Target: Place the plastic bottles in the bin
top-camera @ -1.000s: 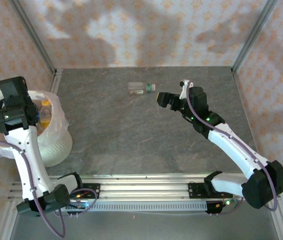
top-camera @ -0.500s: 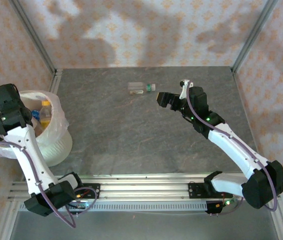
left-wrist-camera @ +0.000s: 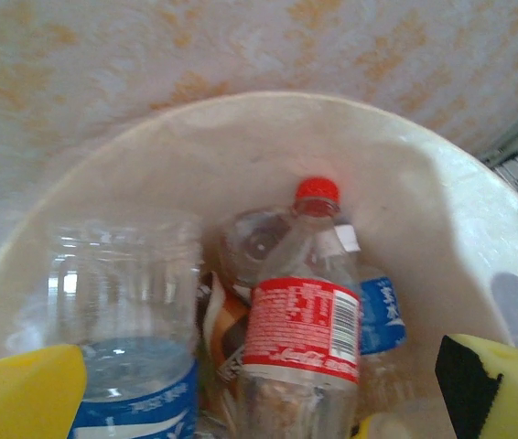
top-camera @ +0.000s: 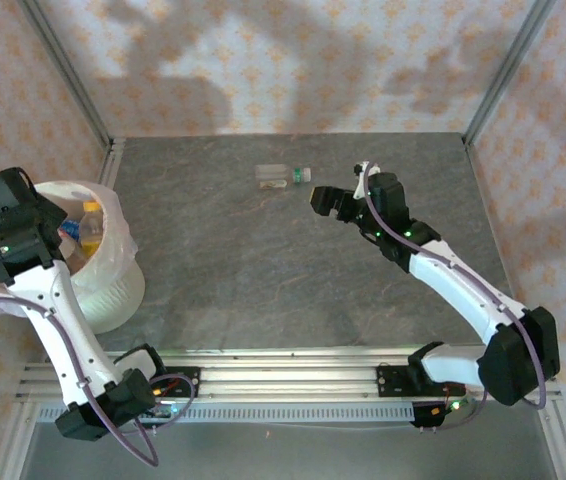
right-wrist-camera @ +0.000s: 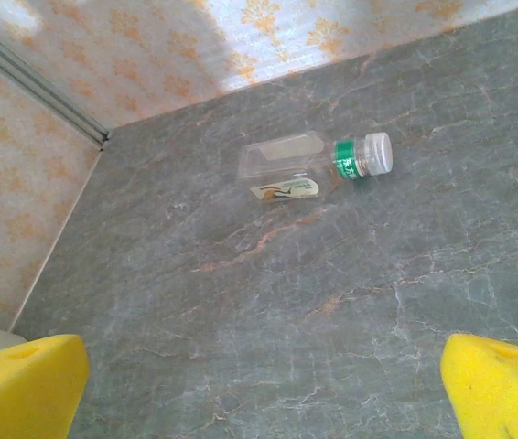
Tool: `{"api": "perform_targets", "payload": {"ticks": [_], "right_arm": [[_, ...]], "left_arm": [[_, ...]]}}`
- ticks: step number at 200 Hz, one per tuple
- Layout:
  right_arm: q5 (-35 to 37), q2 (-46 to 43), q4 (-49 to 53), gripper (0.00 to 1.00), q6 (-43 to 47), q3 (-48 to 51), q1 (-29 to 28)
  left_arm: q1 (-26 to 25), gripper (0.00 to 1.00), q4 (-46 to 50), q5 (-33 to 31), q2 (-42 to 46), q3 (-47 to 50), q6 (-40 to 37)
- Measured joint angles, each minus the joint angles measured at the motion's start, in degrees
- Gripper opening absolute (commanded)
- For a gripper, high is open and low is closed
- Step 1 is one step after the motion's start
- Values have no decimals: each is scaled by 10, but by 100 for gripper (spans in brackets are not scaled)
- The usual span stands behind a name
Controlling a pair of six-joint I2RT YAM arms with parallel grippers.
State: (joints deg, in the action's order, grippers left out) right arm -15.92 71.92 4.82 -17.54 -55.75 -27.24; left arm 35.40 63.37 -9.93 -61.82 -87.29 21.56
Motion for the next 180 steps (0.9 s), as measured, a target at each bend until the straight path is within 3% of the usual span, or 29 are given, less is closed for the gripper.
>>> {"api": "perform_targets", "payload": {"ticks": [51,112,147,166,180], "right_arm": [[0,21,1,99,0,-6,0],[0,21,1,99,-4,-6,0],[3,25,3,99,-7,-15,0],[7,28,0,99,-11,-26,0],[13,28,-5,99,-10,-26,0]], "left_arm": [[27,100,-16,47,-79,3,-2],[30,100,-40,70,-68,38,-2],[32,99,-32,136,-39,7,7],[7,99,-34,179,-11,-22,18],[-49,99,-45,200,13,-42,32]]}}
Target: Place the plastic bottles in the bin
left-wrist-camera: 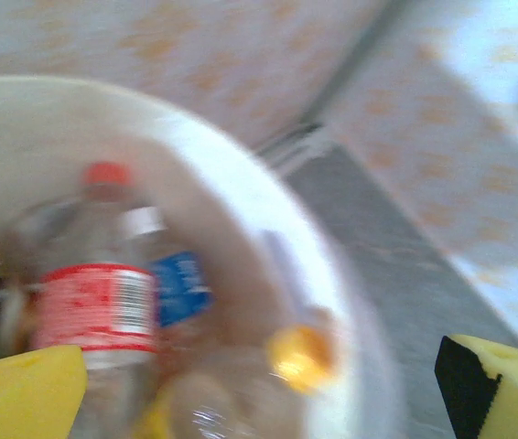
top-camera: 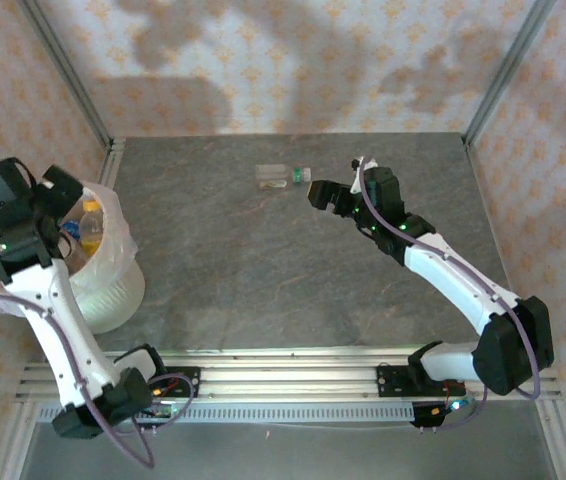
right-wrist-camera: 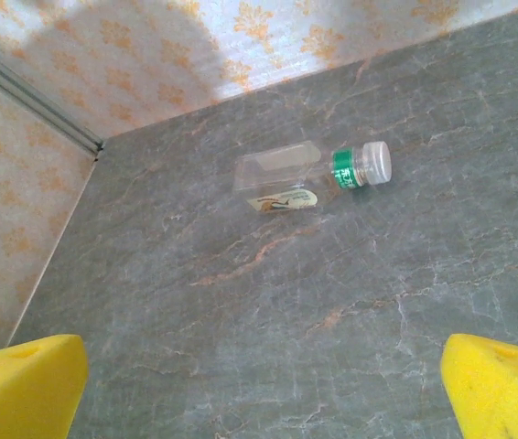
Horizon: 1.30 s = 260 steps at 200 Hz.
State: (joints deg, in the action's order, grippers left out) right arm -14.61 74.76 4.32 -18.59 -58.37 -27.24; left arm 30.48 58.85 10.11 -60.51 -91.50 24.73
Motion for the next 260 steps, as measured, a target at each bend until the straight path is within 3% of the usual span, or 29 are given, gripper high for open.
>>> {"api": "perform_targets", "payload": {"ticks": [59,78,106,165,213,260], "right_arm": [[19,76,25,99,103,-76,0],[10,113,43,99,166,-115,0],[-5,174,80,99,266,-169,1],[-86,353,194,99,448,-355,39],[-130,513,316,97,539,-563,89],[-153,639,402,95,602,-743,91]], "left_arm": [[-264,99,-69,14,33,-7,79],[-353,99,-88,1,7,4,93],[-435,99,-115,-3,-57,8,101],[-459,100,-161,4,-104,89,130],[-459,100,-184,4,-94,140,154],[-459,100,-192,-3,-102,159,168]]}}
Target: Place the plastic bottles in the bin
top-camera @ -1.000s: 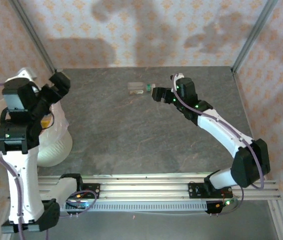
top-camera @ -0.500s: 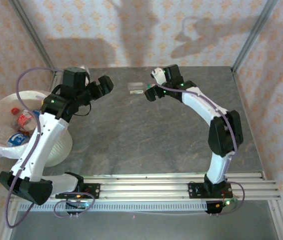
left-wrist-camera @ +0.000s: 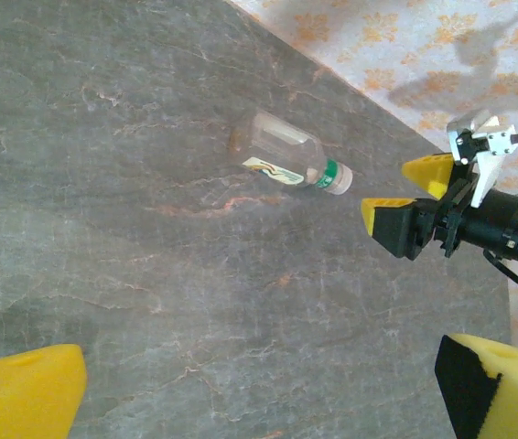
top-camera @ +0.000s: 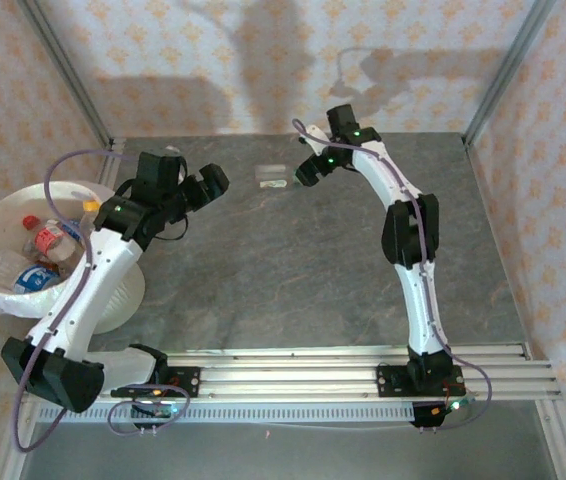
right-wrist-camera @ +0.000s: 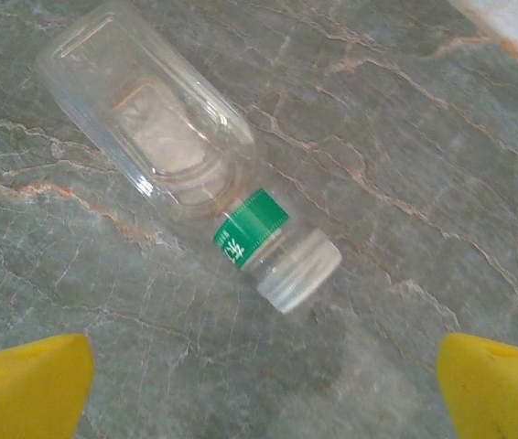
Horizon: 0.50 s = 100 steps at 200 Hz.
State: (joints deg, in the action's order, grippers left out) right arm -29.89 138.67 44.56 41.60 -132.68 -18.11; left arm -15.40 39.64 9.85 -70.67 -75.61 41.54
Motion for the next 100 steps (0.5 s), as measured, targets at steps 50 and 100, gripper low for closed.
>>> {"api": "perform_targets", "payload": {"ticks": [50,100], "right_arm": [[-14,88,23,90,61,-105,-4],[-4,140,1,89,114,-129,-4]], "left_arm": [[0,100,-3,-3,-41,3,4],[0,100,6,-11,-63,2,1]]}}
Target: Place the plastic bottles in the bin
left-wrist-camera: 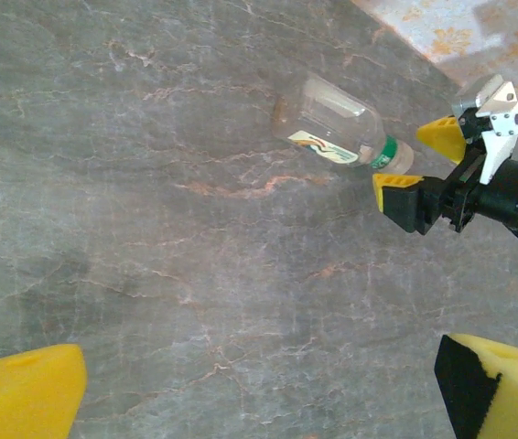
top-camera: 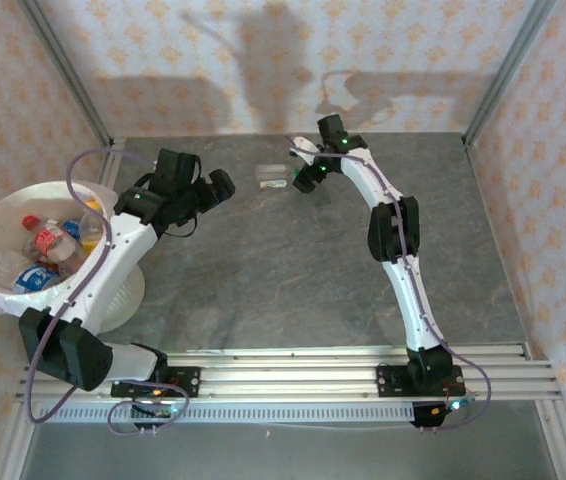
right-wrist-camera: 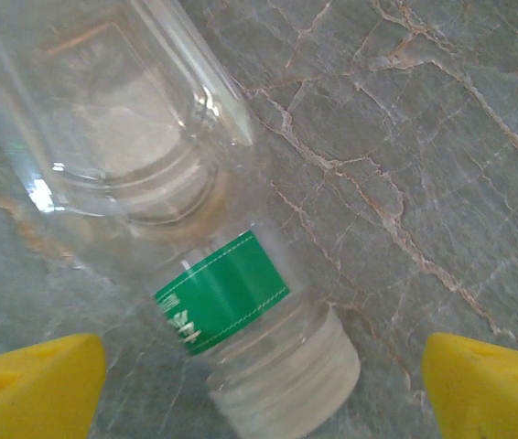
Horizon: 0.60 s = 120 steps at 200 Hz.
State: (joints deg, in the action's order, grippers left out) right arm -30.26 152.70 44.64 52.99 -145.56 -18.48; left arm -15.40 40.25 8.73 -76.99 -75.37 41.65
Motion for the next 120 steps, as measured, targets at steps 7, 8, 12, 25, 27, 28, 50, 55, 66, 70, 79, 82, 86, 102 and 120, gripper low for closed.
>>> {"api": "perform_targets", "payload": {"ticks": [7,8,12,25,27,28,50,55,66,70,79,82,86,102,120], "right_arm": [[-1,8,-1,89,8,-7,0],[-1,9,-1,89,9,-8,0],[-2,13,-2,89,14,-10,0],[-4,20,-6,88,29,-14,-1],[-4,20,-6,88,32,-14,-1],[-4,21,-6,88,33,-14,-1],[-5,27,-5,84,55,-14,-3],[-6,28,-5,82,58,-14,-4],[-7,31,-6,79,68,-14,-6],[-7,31,-6,77,68,-14,-7],[-7,32,-6,72,76,-14,-9],[-7,33,-5,71,76,-14,-9],[-7,33,-5,69,81,-14,-10],[-7,33,-5,60,84,-14,-13],[-8,32,-7,48,95,-10,-15]], "left_arm": [[0,100,0,-2,0,0,-1],[0,100,0,-2,0,0,-1],[0,100,0,-3,0,0,-1],[0,100,2,-5,0,0,-1],[0,100,2,-5,0,0,-1],[0,100,2,-5,0,0,-1],[0,100,7,-7,-3,0,-7],[0,100,8,-7,-3,0,-9],[0,100,9,-9,-5,0,-12],[0,100,9,-9,-6,0,-12],[0,100,9,-11,-7,0,-12],[0,100,9,-12,-7,0,-12],[0,100,9,-13,-8,0,-12],[0,100,9,-15,-11,0,-12],[0,100,9,-15,-12,0,-12]]}}
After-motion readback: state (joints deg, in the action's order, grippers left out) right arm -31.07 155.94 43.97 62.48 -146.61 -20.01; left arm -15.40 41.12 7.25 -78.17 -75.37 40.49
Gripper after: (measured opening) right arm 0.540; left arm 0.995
